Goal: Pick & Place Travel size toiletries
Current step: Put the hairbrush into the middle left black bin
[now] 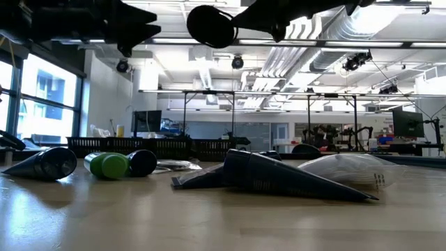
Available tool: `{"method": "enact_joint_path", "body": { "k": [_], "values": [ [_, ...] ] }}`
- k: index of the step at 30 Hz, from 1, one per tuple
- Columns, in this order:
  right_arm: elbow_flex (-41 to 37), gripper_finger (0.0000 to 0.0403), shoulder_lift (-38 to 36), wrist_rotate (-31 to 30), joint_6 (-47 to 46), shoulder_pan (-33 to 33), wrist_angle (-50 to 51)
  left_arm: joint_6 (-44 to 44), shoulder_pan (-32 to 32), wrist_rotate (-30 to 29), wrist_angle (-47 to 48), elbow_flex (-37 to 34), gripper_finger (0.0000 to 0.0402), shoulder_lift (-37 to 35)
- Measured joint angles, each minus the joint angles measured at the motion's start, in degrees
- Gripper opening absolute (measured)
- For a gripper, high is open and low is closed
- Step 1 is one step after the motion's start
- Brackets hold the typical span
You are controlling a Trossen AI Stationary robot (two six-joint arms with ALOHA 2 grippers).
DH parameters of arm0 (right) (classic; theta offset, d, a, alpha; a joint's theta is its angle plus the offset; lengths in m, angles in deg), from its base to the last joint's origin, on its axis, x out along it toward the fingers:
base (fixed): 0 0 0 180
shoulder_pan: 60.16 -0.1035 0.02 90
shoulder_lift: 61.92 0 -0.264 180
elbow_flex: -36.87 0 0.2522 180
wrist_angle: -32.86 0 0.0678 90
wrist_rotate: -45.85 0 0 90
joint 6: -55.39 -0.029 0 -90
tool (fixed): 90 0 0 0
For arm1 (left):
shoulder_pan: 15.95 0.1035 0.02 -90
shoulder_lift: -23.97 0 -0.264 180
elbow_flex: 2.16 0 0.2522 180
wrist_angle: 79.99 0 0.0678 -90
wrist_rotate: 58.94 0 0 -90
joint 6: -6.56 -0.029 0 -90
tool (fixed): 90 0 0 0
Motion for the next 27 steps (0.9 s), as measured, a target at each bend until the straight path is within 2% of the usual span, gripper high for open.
{"method": "enact_joint_path", "body": {
  "k": [10,17,27],
  "values": [
    [0.00,0.0003,0.00,0.01,0.83,-0.13,-0.81,-0.99,0.00,-1.00,-2.63,0.00,0.0184,9.10],
    [0.00,0.0003,0.02,-0.11,0.83,-0.35,-1.33,-1.01,0.02,-1.58,-13.33,0.00,0.0184,15.80],
    [0.00,0.0003,0.02,-0.55,0.83,-0.35,-1.33,-0.98,0.02,-1.47,-16.85,2.68,0.0184,20.58]
  ]
}}
